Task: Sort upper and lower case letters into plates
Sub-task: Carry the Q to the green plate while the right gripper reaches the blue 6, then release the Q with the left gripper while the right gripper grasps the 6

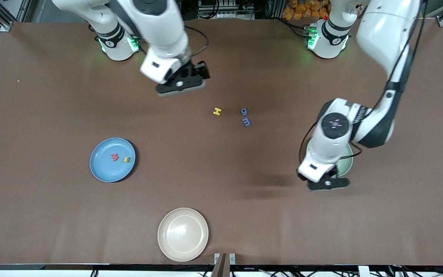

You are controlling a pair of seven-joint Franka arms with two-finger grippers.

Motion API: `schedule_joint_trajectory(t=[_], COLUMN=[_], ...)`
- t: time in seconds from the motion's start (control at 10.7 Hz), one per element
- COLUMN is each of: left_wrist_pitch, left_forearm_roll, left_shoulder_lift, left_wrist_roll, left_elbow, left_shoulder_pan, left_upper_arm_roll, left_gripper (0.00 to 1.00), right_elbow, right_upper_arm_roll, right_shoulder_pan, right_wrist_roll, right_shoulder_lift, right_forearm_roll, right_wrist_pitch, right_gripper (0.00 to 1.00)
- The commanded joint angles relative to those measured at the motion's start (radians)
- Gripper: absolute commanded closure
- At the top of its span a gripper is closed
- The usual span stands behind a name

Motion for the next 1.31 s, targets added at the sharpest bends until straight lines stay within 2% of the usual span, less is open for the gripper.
schedule_joint_trajectory(t=[0.0, 0.09, 0.19, 0.28, 0.37, 0.47, 0.56, 0.66, 0.84, 1.03, 1.22], left_wrist_pitch=[0.015, 0.039, 0.141, 0.270, 0.335, 0.351, 0.383, 0.381, 0.381, 0.381, 0.381], left_forearm_roll=[-0.088, -0.108, -0.113, -0.114, -0.114, -0.114, -0.114, -0.114, -0.114, -0.116, -0.117], left_shoulder_lift=[-0.132, -0.150, -0.153, -0.152, -0.138, -0.115, -0.109, -0.116, -0.120, -0.118, -0.112], left_wrist_roll=[0.112, 0.120, 0.120, 0.122, 0.122, 0.119, 0.108, 0.110, 0.116, 0.111, 0.087], left_elbow=[-0.187, -0.242, -0.317, -0.398, -0.425, -0.427, -0.430, -0.433, -0.434, -0.434, -0.419], left_shoulder_pan=[0.101, 0.128, 0.166, 0.209, 0.227, 0.228, 0.228, 0.228, 0.229, 0.229, 0.229], left_upper_arm_roll=[-0.014, -0.014, -0.014, -0.014, -0.014, -0.014, -0.014, -0.014, -0.014, -0.014, -0.014], left_gripper=[0.83, 0.82, 0.82, 0.81, 0.81, 0.69, 0.16, 0.00, 0.00, 0.00, 0.00], right_elbow=[-0.066, -0.069, -0.061, -0.060, -0.055, -0.034, 0.007, 0.074, 0.152, 0.176, 0.198], right_upper_arm_roll=[0.024, 0.024, 0.024, 0.024, 0.024, 0.024, 0.026, 0.026, 0.024, 0.018, 0.018], right_shoulder_pan=[0.071, 0.096, 0.129, 0.156, 0.180, 0.199, 0.205, 0.229, 0.243, 0.265, 0.272], right_wrist_roll=[0.148, 0.184, 0.254, 0.343, 0.429, 0.501, 0.512, 0.518, 0.523, 0.540, 0.586], right_shoulder_lift=[0.071, 0.116, 0.163, 0.212, 0.275, 0.338, 0.413, 0.484, 0.556, 0.608, 0.641], right_forearm_roll=[-0.059, -0.065, -0.106, -0.169, -0.238, -0.287, -0.312, -0.316, -0.320, -0.326, -0.387], right_wrist_pitch=[0.133, 0.184, 0.227, 0.273, 0.326, 0.365, 0.370, 0.370, 0.377, 0.435, 0.437], right_gripper=[0.00, 0.00, 0.05, 0.15, 0.18, 0.18, 0.18, 0.18, 0.19, 0.31, 0.31])
